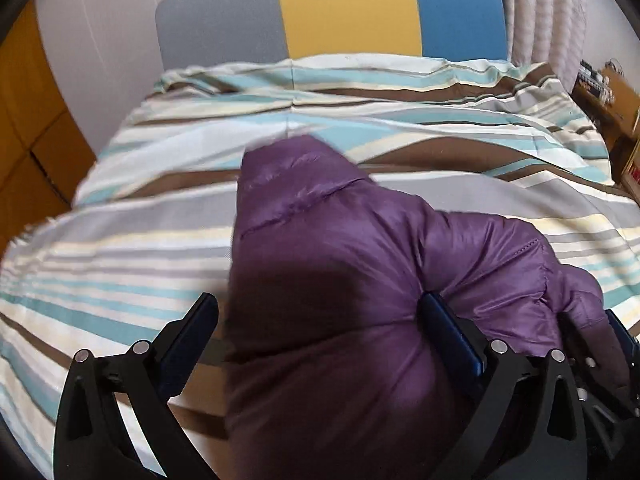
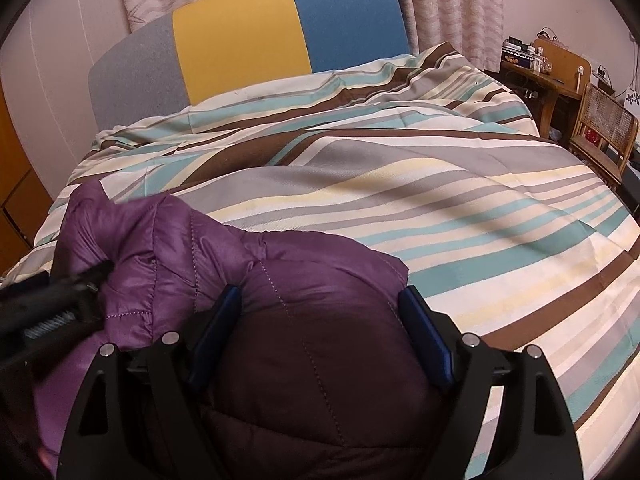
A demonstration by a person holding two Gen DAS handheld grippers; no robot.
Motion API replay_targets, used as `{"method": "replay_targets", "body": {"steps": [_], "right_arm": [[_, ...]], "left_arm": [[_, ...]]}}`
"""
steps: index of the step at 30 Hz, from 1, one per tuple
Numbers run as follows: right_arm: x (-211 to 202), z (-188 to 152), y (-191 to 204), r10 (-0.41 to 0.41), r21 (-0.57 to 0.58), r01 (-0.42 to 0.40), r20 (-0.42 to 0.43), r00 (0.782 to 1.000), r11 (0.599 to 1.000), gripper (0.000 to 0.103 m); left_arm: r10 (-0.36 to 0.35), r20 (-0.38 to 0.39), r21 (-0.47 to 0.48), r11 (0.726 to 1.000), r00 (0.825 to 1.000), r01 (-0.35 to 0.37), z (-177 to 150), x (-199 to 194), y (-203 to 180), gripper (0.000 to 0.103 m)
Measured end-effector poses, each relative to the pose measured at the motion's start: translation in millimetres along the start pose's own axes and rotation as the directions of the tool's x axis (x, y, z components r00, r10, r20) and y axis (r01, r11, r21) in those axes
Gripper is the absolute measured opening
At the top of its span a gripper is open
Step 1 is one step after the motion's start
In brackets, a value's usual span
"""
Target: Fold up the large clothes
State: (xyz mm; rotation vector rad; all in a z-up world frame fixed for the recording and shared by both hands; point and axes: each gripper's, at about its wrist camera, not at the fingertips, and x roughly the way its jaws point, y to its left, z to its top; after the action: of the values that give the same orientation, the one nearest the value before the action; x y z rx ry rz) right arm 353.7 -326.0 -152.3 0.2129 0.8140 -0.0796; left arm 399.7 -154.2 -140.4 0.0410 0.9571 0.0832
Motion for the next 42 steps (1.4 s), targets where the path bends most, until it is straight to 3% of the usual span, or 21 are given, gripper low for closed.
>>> {"method": "replay_targets", "body": {"steps": [3,7,12,19,24,28,31,33,35,39,40,42], "right_arm": [[4.1,1.0,2.1,-0.008,-0.008,0.008,-0.008,1.0,1.0,0.081],[6.5,0.7,4.0,-0.014,-0.017,0.014,-0.009,1.0,1.0,0.081],[3.9,-0.9,2.8,-0.002,-0.015,0.002,0.009,1.0,1.0,0.082],[-8.6,-3.7,1.8,0.007,-0.008,-0.007,0.052,0.999,1.0,0.085],[-41.6,-16.1,-4.7,0.054,-0.006,-0.054,0.095,0.994,0.999,0.09],[-81.4,-41.2,-20.8,0.095,0.002,-0.097,0.154,0.983,0.995,0.094],[-79.6,-59.6,-31.0,0.05,0.004,-0.05,0.114,0.992,0.999,0.094],[-72.8,-63.6,-39.1,0.061,0.042,-0.064,0.082,0.995,0.997,0.094],[-67.0,-62.6,-38.4,0.06,0.047,-0.063,0.059,0.996,0.997,0.094],[-68.1,-63.1,-40.5,0.096,0.052,-0.098,0.045,0.994,0.994,0.094],[-67.8,-63.6,-45.4,0.138,0.077,-0.14,0.026,0.99,0.987,0.094],[-66.9,-67.3,-56.8,0.224,0.131,-0.222,-0.004,0.975,0.966,0.094]], "left_arm": [[-0.072,-0.051,-0.054,0.996,0.996,0.069,-1.1,15.0,11.9,0.1],[-0.092,-0.049,-0.071,0.994,0.995,0.089,-6.4,11.9,15.7,0.1],[-0.096,0.011,-0.059,0.994,0.995,0.097,-29.1,-22.5,19.9,0.1],[-0.217,0.1,-0.08,0.971,0.971,0.225,-84.0,-79.8,36.8,0.1],[-0.267,0.091,-0.104,0.955,0.959,0.276,-101.2,-97.0,45.1,0.1],[-0.273,0.081,-0.096,0.955,0.959,0.28,-108.1,-98.3,46.4,0.1],[-0.244,0.068,0.005,0.97,0.967,0.244,-111.5,-86.4,33.2,0.1],[-0.22,0.085,0.068,0.974,0.972,0.214,-113.1,-82.6,25.9,0.1],[-0.216,0.094,0.075,0.975,0.972,0.209,-114.1,-81.5,25.2,0.1],[-0.331,0.071,-0.055,0.94,0.941,0.335,-115.8,-78.3,48.9,0.1],[-0.369,0.06,-0.098,0.922,0.927,0.374,-117.0,-77.0,55.9,0.1],[-0.471,0.019,-0.22,0.859,0.882,0.463,-123.1,-73.9,73.4,0.1]]}}
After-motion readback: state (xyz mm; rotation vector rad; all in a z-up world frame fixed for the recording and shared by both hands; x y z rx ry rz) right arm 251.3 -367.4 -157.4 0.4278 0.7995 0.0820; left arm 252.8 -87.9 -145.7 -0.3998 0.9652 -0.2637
